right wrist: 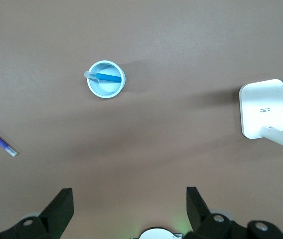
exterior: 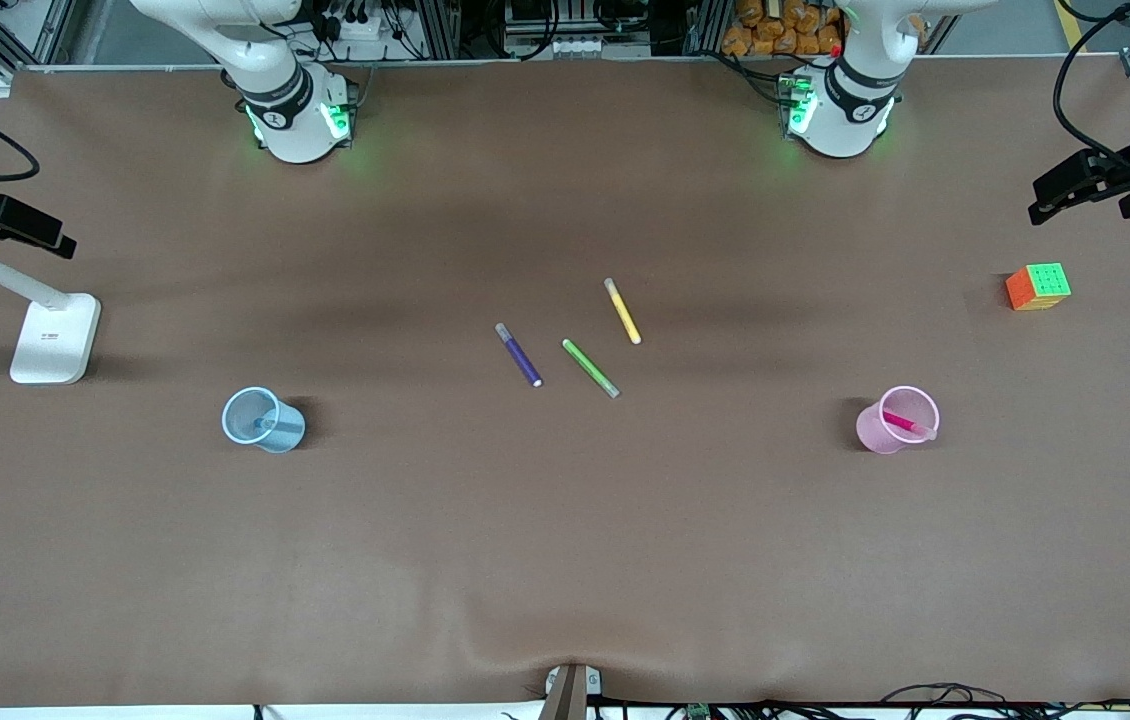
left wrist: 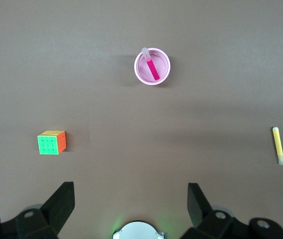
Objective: Place pink and blue markers in matching cups
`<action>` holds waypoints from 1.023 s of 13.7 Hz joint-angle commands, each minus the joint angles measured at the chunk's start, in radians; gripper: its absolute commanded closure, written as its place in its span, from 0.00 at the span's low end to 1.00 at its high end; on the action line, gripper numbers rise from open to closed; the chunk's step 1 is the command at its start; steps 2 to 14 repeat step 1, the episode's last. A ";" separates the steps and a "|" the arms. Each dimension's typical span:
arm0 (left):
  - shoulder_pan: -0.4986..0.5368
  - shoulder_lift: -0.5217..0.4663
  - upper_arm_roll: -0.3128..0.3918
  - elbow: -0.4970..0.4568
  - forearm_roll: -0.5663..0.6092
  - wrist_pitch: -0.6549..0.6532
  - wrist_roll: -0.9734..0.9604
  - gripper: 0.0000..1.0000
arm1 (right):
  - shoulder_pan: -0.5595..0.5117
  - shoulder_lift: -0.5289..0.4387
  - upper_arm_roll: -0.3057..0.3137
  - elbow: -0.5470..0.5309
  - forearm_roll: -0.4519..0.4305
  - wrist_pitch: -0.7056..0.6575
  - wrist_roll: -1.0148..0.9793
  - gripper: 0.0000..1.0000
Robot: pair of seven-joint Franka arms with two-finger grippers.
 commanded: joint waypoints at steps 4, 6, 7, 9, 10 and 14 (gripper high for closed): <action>0.002 0.000 -0.005 0.019 -0.014 -0.024 0.010 0.00 | -0.016 -0.012 0.010 -0.003 -0.013 -0.010 0.009 0.00; 0.002 0.000 -0.005 0.019 -0.014 -0.024 0.010 0.00 | -0.016 -0.012 0.010 -0.003 -0.013 -0.010 0.009 0.00; 0.002 0.000 -0.005 0.019 -0.014 -0.024 0.010 0.00 | -0.016 -0.012 0.010 -0.003 -0.013 -0.010 0.009 0.00; 0.002 0.000 -0.005 0.019 -0.014 -0.024 0.010 0.00 | -0.016 -0.012 0.010 -0.003 -0.013 -0.010 0.009 0.00; 0.002 0.000 -0.005 0.019 -0.014 -0.024 0.010 0.00 | -0.016 -0.012 0.010 -0.003 -0.013 -0.010 0.009 0.00; 0.002 0.000 -0.005 0.019 -0.014 -0.024 0.010 0.00 | -0.016 -0.012 0.010 -0.003 -0.013 -0.010 0.009 0.00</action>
